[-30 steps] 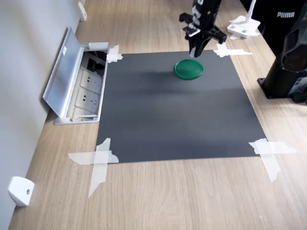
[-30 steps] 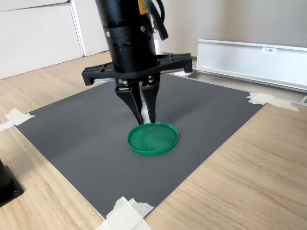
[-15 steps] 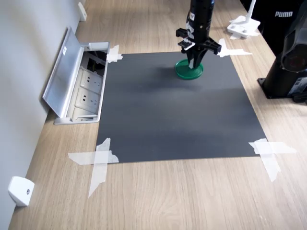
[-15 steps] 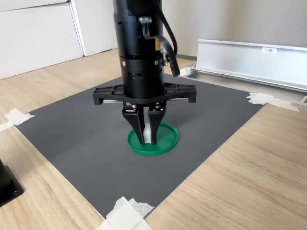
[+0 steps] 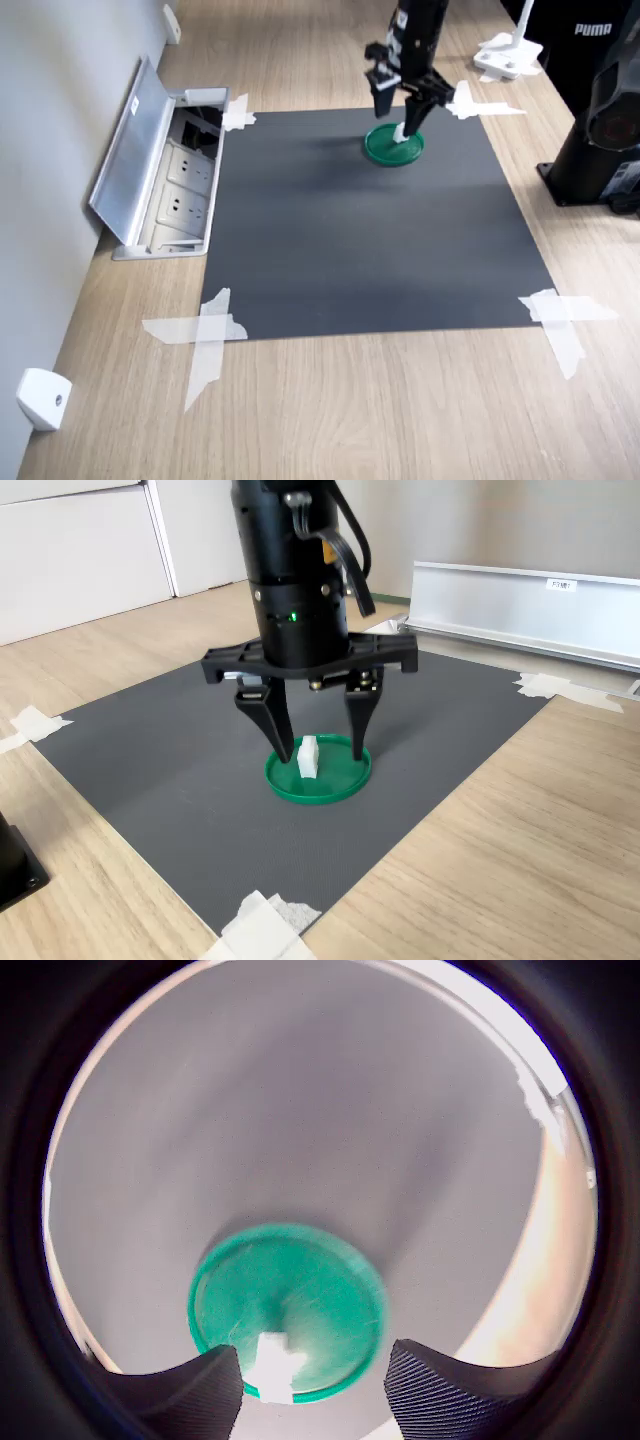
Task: Grasp a white terminal and put it on the green lid.
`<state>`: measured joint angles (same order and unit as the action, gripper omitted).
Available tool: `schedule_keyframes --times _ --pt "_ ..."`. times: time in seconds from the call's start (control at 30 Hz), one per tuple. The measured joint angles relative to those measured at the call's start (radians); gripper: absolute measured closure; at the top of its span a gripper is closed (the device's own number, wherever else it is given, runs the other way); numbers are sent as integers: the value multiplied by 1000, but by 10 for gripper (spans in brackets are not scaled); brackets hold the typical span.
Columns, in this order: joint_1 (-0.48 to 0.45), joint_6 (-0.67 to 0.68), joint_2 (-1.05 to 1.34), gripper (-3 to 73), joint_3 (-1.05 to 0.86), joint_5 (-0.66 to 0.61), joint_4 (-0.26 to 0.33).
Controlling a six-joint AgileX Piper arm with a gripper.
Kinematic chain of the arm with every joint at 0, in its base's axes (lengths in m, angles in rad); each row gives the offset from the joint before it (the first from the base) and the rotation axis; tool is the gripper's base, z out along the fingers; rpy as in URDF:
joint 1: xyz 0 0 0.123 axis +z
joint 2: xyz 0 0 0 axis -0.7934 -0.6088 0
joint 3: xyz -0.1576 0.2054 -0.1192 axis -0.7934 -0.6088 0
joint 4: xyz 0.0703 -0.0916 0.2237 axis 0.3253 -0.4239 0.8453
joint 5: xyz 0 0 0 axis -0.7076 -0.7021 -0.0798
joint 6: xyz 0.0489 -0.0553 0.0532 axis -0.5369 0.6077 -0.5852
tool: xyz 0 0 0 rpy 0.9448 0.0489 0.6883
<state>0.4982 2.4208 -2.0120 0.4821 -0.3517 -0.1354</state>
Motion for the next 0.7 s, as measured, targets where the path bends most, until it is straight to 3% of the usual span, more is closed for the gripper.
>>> schedule_keyframes --times 0.1,0.23,0.43,0.53,0.7 --pt "55 -64 81 101 41 -16 6" --pt "111 -102 225 195 86 -24 49" --pt "147 -140 441 522 94 -65 212" --pt "147 -216 533 654 94 -63 236" --pt "147 -450 695 697 29 52 235"
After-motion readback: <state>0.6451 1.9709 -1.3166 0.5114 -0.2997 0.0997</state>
